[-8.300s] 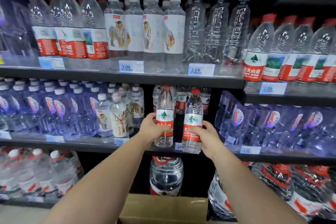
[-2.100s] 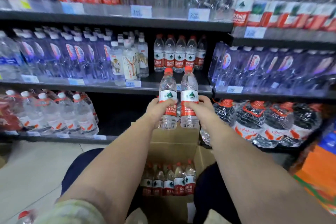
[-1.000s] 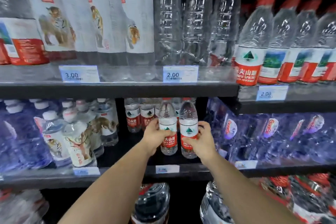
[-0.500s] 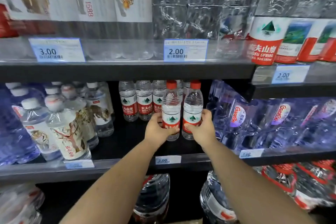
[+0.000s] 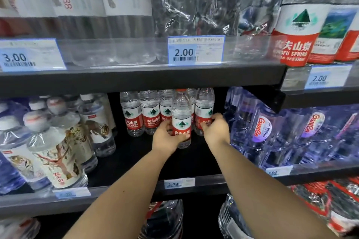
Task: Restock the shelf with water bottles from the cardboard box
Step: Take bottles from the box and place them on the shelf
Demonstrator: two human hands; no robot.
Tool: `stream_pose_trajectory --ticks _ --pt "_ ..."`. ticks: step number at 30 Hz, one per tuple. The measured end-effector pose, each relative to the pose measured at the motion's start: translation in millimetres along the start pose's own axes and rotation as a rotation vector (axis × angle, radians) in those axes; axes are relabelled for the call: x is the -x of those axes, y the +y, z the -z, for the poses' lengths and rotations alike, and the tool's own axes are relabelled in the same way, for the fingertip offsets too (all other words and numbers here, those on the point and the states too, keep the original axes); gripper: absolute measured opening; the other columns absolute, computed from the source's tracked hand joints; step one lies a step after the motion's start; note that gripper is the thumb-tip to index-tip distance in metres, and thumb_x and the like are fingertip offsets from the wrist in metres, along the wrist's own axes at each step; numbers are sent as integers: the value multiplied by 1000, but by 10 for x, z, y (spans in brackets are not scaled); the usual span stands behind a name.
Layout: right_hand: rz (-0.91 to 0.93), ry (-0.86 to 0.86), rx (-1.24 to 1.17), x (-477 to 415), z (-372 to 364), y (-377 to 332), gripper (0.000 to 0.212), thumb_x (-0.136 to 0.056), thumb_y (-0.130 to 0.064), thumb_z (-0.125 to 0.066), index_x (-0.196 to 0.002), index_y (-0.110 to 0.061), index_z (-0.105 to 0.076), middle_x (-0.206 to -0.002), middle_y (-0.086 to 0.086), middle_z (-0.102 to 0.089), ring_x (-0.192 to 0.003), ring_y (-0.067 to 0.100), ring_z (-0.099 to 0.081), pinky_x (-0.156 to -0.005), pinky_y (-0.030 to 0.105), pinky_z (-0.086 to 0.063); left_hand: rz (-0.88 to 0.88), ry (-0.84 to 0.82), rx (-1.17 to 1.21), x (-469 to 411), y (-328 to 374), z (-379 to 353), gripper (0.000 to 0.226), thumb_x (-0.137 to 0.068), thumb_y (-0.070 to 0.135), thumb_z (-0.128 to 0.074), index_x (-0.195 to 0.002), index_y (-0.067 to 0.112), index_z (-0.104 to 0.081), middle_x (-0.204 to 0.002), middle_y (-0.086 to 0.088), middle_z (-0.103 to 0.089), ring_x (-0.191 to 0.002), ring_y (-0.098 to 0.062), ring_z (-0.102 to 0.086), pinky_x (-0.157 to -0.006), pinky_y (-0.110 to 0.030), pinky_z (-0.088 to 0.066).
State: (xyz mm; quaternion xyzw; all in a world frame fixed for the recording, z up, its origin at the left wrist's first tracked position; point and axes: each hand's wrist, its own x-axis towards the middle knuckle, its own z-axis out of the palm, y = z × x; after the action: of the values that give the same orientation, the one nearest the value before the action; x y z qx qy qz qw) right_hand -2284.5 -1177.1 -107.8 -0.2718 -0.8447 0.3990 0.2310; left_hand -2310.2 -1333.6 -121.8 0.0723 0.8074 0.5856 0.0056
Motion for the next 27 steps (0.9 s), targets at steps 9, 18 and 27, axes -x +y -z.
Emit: stream_pose_trajectory --ticks 9,18,27 --pt "-79 -81 -319 -117 -81 116 11 -87 -8 -64 -97 -13 -63 -83 -5 -60 -85 15 -59 -66 18 -40 -33 7 3 -151 -54 -30 77 -63 19 -91 -129 10 -53 -115 -2 -66 -104 -15 -63 -89 -26 -48" --pt "-55 -217 -409 -43 -102 143 37 -89 7 -45 -117 -11 -60 -109 3 -63 -104 18 -59 -93 26 -44 -38 0 24 -135 -49 -65 62 -64 15 -90 -116 17 -56 -97 7 -66 -83 0 -61 -77 -19 -49" --pt "8 -210 -389 212 211 288 42 -81 -1 -68 -119 -13 -57 -105 0 -59 -95 18 -60 -82 25 -48 -54 -58 -19 16 155 -484 70 -66 12 -88 -126 12 -53 -94 3 -64 -88 -12 -63 -72 -15 -46"
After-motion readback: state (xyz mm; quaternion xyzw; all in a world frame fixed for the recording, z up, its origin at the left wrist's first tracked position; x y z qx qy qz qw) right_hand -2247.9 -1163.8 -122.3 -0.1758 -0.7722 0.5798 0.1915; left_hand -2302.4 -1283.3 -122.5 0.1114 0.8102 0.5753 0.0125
